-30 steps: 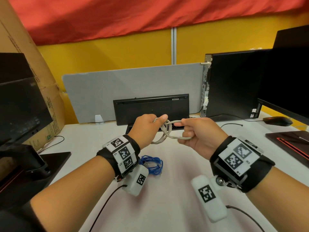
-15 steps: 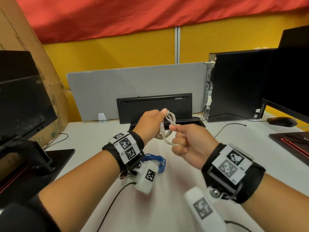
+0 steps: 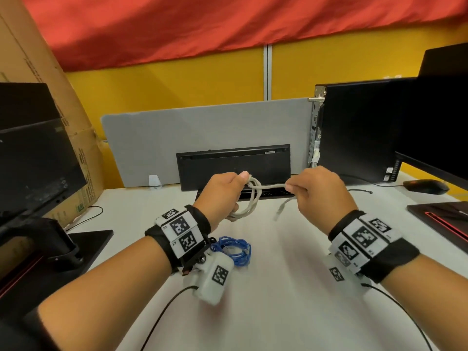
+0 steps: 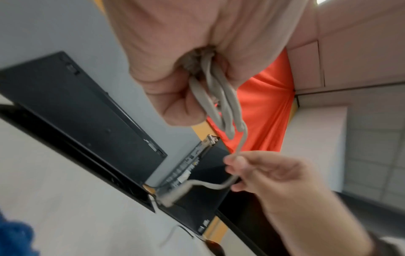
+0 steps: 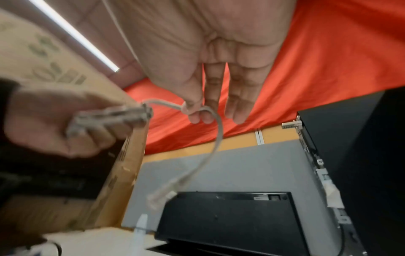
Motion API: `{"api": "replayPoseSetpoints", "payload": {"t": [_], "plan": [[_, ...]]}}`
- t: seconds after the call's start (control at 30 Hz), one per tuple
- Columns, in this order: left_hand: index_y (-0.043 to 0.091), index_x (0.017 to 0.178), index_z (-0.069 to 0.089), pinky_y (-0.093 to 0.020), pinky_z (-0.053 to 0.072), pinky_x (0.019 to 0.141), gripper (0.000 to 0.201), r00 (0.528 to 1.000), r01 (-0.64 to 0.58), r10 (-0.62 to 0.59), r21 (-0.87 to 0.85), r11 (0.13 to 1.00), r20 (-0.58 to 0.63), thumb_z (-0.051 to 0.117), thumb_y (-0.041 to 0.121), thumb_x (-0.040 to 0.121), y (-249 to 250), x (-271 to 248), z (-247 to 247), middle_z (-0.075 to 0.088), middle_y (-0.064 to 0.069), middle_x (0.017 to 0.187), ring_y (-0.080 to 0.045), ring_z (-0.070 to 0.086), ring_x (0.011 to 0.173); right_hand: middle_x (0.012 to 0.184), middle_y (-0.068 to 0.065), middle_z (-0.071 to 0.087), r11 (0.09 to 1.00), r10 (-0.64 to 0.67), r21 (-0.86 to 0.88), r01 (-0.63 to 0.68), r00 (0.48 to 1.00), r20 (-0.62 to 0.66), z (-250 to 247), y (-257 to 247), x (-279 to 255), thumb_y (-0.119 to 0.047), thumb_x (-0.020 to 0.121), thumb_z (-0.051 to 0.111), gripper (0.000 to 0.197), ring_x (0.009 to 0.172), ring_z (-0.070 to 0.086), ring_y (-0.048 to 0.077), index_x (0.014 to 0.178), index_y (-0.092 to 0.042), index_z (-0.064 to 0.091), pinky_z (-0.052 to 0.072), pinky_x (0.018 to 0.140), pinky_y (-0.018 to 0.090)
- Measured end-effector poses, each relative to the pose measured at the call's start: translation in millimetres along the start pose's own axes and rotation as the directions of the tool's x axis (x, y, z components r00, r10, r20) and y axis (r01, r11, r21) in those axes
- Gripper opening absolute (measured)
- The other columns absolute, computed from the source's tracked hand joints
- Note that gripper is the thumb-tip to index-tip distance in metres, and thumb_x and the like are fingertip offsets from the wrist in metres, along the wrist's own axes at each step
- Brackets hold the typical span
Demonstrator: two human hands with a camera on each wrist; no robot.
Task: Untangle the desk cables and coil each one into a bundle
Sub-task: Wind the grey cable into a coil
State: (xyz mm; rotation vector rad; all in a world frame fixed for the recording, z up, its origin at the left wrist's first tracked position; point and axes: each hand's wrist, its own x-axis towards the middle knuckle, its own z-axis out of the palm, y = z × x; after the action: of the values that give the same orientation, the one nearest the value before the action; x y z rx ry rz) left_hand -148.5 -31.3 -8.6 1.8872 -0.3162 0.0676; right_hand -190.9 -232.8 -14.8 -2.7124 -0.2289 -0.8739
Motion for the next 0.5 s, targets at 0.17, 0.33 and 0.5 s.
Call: {"api": "replayPoseSetpoints", "payload": {"t": [0.17, 0.33, 0.5], "plan": [[0.018, 0.066, 0.041, -0.024, 0.018, 0.046, 0.040, 0.992, 0.053, 0.004, -0.442, 0.896, 0.127, 0.042, 0.034, 0.102, 16, -16, 20, 0.023, 0.003, 0.056, -0.012, 0.018, 0.045, 0.076, 0.006, 0.065, 0.983, -0.066, 0.155, 0.098, 0.978, -0.198, 18, -7, -4, -0.008, 0.088, 0.066, 0.011, 0.069, 0.059, 0.023, 0.085, -0.009, 0.077, 0.052, 0.065, 0.036], [0.016, 0.068, 0.049, -0.021, 0.031, 0.042, 0.041, 0.997, 0.047, -0.010, -0.545, 0.837, 0.071, 0.040, 0.036, 0.102, 21, -16, 36, 0.030, 0.004, 0.050, -0.011, 0.030, 0.043, 0.064, 0.005, 0.071, 0.720, 0.226, 0.680, -0.137, 0.973, -0.044, 24, -27, -4, -0.009, 0.088, 0.066, 0.017, 0.062, 0.069, 0.018, 0.076, -0.011, 0.078, 0.059, 0.063, 0.028], [0.006, 0.088, 0.062, -0.024, 0.045, 0.051, 0.037, 0.999, -0.040, 0.022, -0.439, 0.898, -0.045, 0.043, 0.035, 0.101, 18, -5, 41, 0.051, -0.002, 0.058, -0.013, 0.048, 0.052, 0.079, 0.015, 0.074, 0.252, 0.293, 0.921, -0.299, 0.930, 0.221, 13, -46, -12, -0.004, 0.089, 0.063, 0.015, 0.078, 0.072, 0.027, 0.084, -0.002, 0.077, 0.060, 0.074, 0.030]]}}
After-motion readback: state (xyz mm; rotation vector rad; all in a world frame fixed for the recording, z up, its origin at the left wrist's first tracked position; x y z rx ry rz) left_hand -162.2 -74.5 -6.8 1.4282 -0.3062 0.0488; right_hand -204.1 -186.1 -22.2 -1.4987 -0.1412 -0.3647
